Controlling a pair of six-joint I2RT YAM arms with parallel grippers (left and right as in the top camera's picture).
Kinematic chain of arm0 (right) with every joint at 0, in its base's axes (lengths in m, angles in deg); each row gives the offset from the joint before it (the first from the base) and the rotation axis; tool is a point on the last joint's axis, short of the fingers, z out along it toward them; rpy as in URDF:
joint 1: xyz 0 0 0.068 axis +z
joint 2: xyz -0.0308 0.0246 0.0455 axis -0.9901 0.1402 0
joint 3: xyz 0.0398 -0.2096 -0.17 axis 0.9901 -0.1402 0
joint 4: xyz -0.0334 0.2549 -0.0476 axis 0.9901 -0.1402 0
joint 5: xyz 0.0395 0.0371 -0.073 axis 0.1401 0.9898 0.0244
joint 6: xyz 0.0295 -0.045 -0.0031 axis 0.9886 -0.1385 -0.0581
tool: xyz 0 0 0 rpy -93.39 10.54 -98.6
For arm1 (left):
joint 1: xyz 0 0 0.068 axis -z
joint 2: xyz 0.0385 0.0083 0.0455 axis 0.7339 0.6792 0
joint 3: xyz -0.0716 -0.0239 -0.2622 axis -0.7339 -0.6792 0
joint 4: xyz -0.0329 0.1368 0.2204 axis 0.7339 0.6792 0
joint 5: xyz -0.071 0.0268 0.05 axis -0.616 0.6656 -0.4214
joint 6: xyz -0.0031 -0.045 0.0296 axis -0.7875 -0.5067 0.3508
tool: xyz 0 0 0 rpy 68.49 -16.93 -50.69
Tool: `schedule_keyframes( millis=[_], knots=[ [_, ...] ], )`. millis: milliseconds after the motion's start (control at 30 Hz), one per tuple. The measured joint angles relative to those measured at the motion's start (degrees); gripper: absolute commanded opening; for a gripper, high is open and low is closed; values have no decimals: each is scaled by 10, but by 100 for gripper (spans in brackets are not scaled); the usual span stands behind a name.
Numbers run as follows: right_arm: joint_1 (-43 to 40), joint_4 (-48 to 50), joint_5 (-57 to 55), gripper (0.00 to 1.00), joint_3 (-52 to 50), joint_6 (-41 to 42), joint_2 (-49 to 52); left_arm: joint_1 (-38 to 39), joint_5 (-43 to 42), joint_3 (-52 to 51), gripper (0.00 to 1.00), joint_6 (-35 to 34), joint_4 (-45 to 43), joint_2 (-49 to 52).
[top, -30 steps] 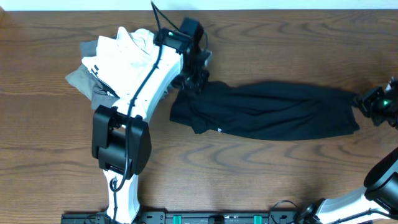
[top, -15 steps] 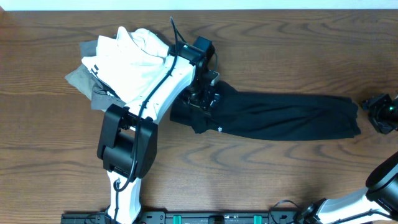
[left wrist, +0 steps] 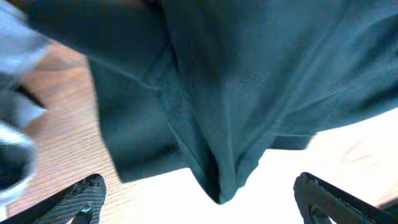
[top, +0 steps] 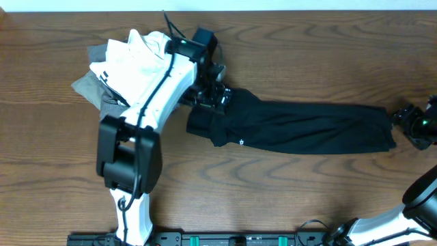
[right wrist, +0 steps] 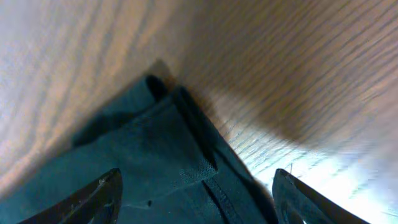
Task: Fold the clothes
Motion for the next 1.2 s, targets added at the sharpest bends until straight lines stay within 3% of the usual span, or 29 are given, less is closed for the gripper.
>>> schedule_keyframes(
  millis=[167, 433, 500, 567, 733, 967, 1200],
  knots=[
    [16, -1, 16, 72, 5, -25, 48, -7, 0, 10, 98, -4, -16, -83],
    [44, -8, 53, 17, 14, -90, 70, -11, 0, 18, 98, -4, -20, -171],
    [44, -13, 59, 12, 14, -92, 74, -11, 5, 18, 98, -4, -20, -173],
    [43, -19, 60, 1, 14, -92, 72, -11, 18, 18, 98, -4, -18, -172],
    [29, -71, 42, 1, 32, -58, 43, -11, 50, 18, 98, -4, -15, -172],
    [3, -105, 15, 1, 119, -38, -97, -12, 109, 18, 98, -4, -2, -172],
    [88, -140, 6, 1, 134, -25, -174, -14, 140, 18, 98, -4, 6, -172]
  ],
)
